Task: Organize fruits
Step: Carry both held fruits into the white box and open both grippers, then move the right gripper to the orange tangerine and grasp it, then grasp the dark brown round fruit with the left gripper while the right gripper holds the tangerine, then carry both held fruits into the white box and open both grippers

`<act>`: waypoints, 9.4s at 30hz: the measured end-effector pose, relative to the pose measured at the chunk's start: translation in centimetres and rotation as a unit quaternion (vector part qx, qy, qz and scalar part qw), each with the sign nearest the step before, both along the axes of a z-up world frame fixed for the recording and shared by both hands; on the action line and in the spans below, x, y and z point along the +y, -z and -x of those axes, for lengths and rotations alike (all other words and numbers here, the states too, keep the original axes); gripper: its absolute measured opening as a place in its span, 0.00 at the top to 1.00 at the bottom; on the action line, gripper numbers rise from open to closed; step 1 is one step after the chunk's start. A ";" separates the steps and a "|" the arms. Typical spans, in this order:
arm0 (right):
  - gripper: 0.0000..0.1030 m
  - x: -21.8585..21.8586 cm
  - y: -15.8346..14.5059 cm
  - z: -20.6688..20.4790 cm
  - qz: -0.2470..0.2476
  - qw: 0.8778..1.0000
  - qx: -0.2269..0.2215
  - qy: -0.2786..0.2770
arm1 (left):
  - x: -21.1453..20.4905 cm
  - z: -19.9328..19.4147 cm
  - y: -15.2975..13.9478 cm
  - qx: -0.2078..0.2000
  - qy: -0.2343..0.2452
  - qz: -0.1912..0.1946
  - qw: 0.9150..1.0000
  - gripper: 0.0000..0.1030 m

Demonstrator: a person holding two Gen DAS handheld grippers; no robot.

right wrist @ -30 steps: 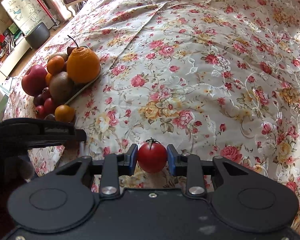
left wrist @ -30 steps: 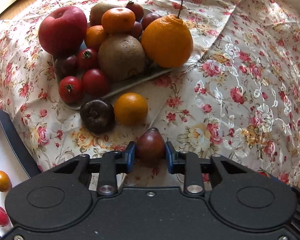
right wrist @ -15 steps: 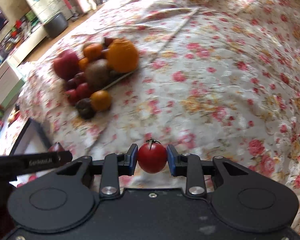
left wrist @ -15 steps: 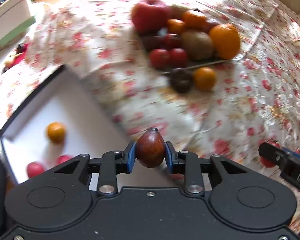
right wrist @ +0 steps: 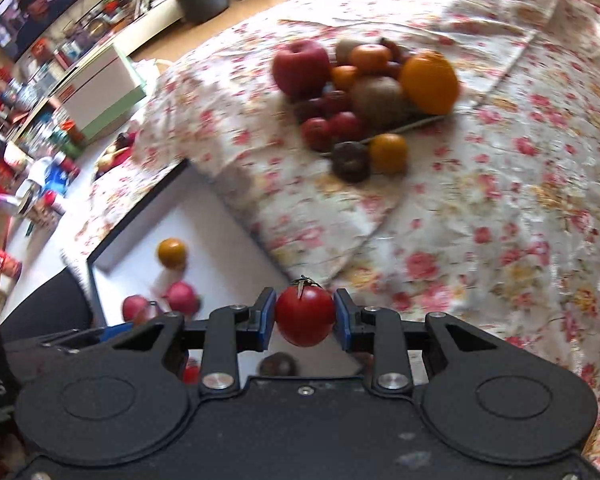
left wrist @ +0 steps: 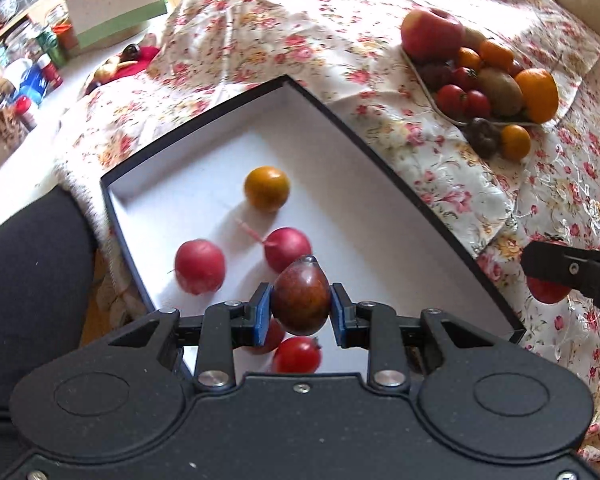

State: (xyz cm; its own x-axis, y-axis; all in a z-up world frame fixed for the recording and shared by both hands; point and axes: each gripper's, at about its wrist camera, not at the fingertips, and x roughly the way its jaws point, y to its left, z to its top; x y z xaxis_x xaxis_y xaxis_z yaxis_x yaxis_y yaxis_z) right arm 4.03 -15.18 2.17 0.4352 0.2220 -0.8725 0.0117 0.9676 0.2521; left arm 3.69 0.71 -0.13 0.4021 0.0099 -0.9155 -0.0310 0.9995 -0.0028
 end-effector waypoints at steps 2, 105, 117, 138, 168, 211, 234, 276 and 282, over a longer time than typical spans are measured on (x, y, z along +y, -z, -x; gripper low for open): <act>0.69 1.2 -0.3 0.1 0.005 1.000 0.000 -0.007 | 0.7 0.3 0.3 -0.002 -0.006 0.006 1.000 0.62; 0.63 -8.0 2.8 -5.6 0.029 0.993 -0.035 0.104 | 1.4 0.2 2.1 0.025 -0.026 0.030 0.999 0.59; 0.63 -5.9 5.0 -12.5 0.067 0.993 -0.059 0.075 | 1.2 0.2 2.2 0.028 -0.022 0.024 0.999 0.59; 0.63 -10.4 6.4 -10.2 -0.014 0.992 -0.026 0.120 | -2.5 -1.4 -1.7 -0.003 0.036 0.021 0.999 0.59; 0.63 -16.8 5.0 -1.5 0.022 0.983 -0.085 0.159 | -18.4 -14.1 2.7 -0.037 0.084 -0.026 0.995 0.57; 0.62 -10.4 0.9 -0.4 -0.047 0.994 -0.063 0.076 | -7.0 -6.5 -2.6 -0.003 0.060 -0.015 0.998 0.53; 0.62 7.3 -1.0 2.2 -0.013 0.998 -0.031 -0.049 | 7.2 -1.3 -1.9 -0.044 -0.061 0.015 0.997 0.53; 0.62 9.3 3.9 -4.6 0.025 0.999 0.001 -0.037 | 6.9 -5.6 -1.8 0.020 -0.068 0.032 0.997 0.53; 0.62 9.0 4.1 -3.9 0.017 0.999 0.003 -0.039 | 5.5 -0.8 -1.0 -0.002 -0.051 0.005 0.999 0.53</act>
